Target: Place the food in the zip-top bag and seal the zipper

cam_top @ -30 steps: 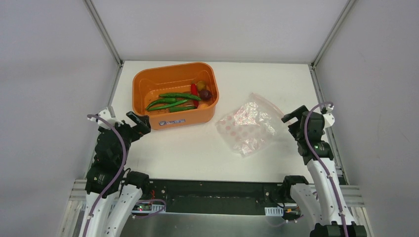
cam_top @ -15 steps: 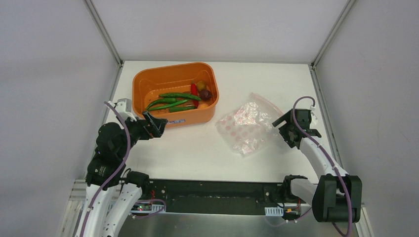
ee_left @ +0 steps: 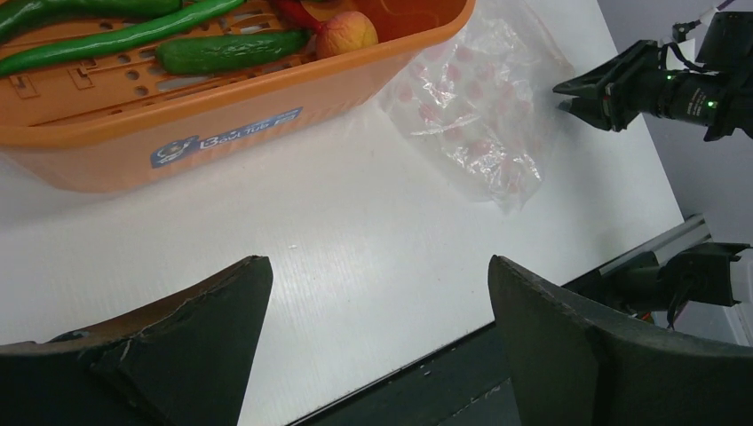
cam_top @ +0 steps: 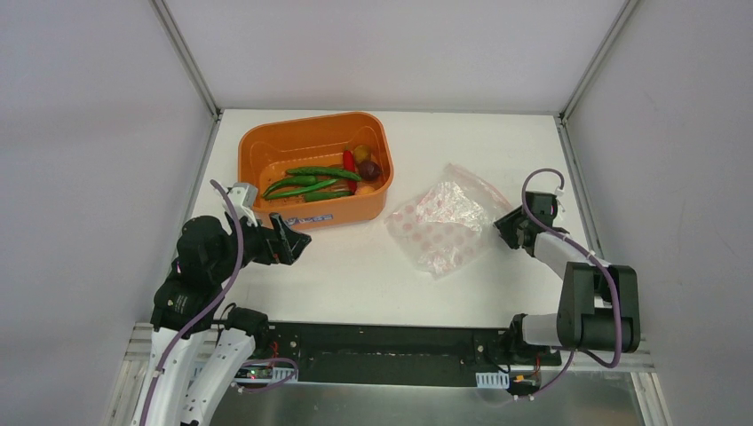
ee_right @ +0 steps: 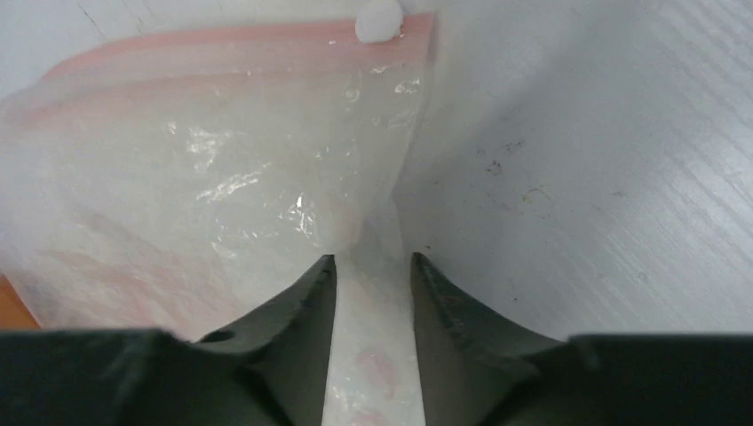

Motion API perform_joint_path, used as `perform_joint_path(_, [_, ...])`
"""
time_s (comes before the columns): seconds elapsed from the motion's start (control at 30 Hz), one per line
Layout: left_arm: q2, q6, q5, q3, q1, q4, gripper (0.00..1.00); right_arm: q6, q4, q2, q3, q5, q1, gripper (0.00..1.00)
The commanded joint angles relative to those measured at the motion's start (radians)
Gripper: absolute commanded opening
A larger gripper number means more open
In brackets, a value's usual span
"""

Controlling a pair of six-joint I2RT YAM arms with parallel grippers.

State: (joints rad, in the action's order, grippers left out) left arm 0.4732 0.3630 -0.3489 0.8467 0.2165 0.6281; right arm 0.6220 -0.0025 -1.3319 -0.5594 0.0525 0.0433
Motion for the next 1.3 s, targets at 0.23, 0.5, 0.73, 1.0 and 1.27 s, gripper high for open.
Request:
perform_joint_path(0.23, [0.007, -0.051, -0.05, 0.016, 0.013, 0.015, 0.93, -0.071, 0.058, 0.153, 0.059, -0.11, 0.012, 0.0])
perform_joint_path(0.5, [0.104, -0.051, 0.035, 0.058, 0.167, -0.063, 0.93, -0.15, 0.02, 0.478, 0.083, -0.227, 0.012, 0.0])
perform_joint_path(0.73, [0.281, -0.028, 0.094, 0.086, 0.392, -0.199, 0.92, -0.212, 0.112, 0.71, 0.121, -0.382, 0.012, 0.0])
perform_joint_path(1.0, [0.437, -0.045, 0.155, 0.189, 0.555, -0.263, 0.92, -0.288, 0.17, 0.79, 0.001, -0.657, 0.01, 0.0])
perform_joint_path(1.27, [0.575, -0.015, 0.182, 0.255, 0.625, -0.364, 0.92, -0.348, 0.139, 0.774, -0.093, -1.042, -0.005, 0.0])
